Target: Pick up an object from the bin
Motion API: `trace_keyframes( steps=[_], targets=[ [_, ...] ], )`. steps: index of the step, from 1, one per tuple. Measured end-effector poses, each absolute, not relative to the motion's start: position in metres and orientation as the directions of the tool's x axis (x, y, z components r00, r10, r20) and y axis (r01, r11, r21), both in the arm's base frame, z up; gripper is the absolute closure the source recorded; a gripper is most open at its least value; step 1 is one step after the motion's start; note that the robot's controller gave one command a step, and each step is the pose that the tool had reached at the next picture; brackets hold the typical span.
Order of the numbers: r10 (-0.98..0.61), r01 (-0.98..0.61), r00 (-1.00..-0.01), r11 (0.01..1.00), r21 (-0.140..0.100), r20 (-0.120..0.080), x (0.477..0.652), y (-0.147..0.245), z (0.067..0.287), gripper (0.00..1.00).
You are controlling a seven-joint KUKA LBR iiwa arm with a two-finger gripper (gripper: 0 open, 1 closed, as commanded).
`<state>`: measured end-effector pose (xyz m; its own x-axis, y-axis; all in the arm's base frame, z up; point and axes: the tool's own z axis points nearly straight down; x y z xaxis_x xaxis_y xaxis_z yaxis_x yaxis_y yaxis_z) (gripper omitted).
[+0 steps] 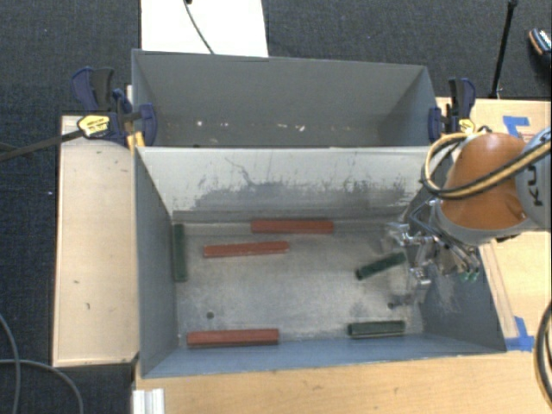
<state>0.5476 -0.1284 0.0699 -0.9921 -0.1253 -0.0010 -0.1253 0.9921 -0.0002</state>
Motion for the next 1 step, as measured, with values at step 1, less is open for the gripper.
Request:
trace_keyframes(
  steps=[1],
  targets=[
    [-0.130,-0.130,-0.992,0.992,-0.001,-0.004,0.5488,-0.1281,0.0709,0.00]
  ],
)
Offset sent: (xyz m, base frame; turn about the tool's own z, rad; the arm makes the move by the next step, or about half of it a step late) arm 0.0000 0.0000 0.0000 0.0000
